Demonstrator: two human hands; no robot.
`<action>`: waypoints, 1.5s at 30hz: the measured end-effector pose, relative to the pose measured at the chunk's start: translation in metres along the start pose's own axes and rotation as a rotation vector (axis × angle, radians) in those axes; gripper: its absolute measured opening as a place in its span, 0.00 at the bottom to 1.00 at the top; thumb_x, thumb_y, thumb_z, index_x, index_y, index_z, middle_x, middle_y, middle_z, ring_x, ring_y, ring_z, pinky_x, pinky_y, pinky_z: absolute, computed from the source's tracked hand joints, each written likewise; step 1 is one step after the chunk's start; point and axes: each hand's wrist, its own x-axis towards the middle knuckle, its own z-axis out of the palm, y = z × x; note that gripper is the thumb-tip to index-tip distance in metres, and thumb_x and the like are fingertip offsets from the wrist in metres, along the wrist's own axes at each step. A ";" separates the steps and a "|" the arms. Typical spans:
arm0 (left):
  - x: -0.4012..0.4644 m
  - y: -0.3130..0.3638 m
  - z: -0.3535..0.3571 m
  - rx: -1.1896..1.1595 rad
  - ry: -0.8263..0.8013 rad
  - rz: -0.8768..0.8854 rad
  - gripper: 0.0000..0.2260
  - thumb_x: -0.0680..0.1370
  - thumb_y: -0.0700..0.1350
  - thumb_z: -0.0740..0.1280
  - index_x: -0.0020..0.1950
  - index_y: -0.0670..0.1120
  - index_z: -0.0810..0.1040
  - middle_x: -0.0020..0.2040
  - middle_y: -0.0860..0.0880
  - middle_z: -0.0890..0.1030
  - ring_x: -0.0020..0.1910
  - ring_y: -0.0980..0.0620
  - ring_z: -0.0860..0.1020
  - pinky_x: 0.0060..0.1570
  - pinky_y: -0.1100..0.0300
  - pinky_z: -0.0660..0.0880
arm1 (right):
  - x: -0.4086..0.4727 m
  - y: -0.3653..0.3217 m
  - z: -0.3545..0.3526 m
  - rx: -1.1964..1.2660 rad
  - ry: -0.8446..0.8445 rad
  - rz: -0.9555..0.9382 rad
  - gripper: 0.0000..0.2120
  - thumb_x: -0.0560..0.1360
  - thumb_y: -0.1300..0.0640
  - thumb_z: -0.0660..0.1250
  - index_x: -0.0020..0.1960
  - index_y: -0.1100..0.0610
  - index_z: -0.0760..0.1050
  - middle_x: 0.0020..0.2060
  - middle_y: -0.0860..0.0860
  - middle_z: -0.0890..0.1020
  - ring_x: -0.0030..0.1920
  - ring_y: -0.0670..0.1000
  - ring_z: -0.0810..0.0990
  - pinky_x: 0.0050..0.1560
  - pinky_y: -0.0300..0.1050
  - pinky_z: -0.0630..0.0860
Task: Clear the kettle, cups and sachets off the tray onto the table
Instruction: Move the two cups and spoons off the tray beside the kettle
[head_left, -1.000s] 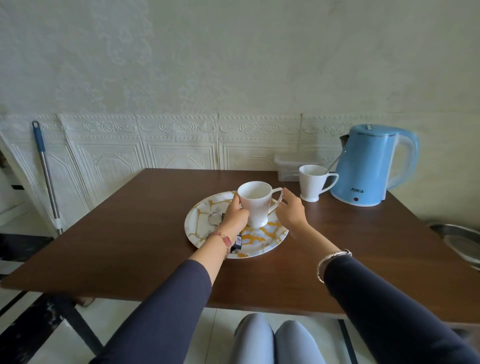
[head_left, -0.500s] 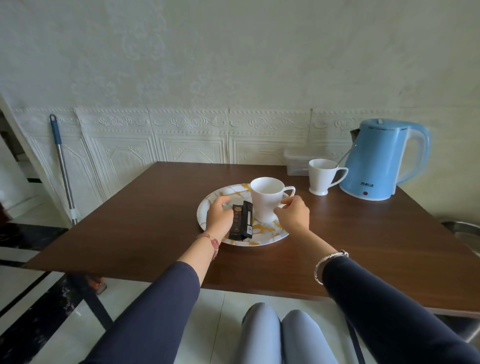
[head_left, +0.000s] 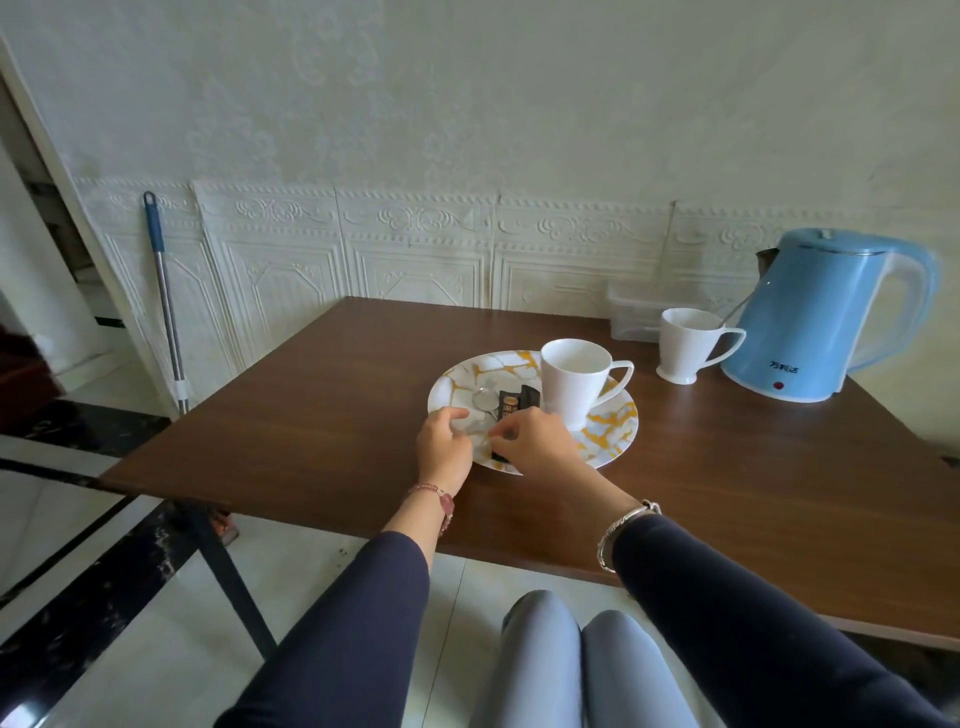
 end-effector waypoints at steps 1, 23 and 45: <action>-0.001 0.000 0.001 0.004 -0.004 0.006 0.17 0.77 0.32 0.55 0.61 0.42 0.77 0.65 0.42 0.75 0.64 0.44 0.73 0.60 0.54 0.73 | 0.000 0.001 0.001 -0.017 0.000 0.009 0.09 0.73 0.56 0.66 0.49 0.55 0.84 0.44 0.52 0.86 0.46 0.53 0.82 0.41 0.44 0.76; -0.004 0.000 0.000 0.004 -0.027 0.036 0.15 0.77 0.34 0.56 0.58 0.41 0.78 0.62 0.43 0.76 0.58 0.43 0.77 0.55 0.55 0.74 | 0.007 0.011 0.002 -0.324 0.091 0.136 0.15 0.74 0.64 0.59 0.55 0.56 0.80 0.50 0.55 0.81 0.44 0.59 0.78 0.40 0.46 0.71; -0.004 0.000 -0.001 -0.059 -0.018 0.043 0.16 0.76 0.33 0.56 0.60 0.41 0.77 0.63 0.44 0.76 0.62 0.46 0.75 0.61 0.56 0.73 | 0.001 0.005 -0.021 -0.325 -0.118 0.167 0.10 0.72 0.54 0.68 0.48 0.57 0.71 0.32 0.48 0.72 0.41 0.53 0.75 0.40 0.44 0.71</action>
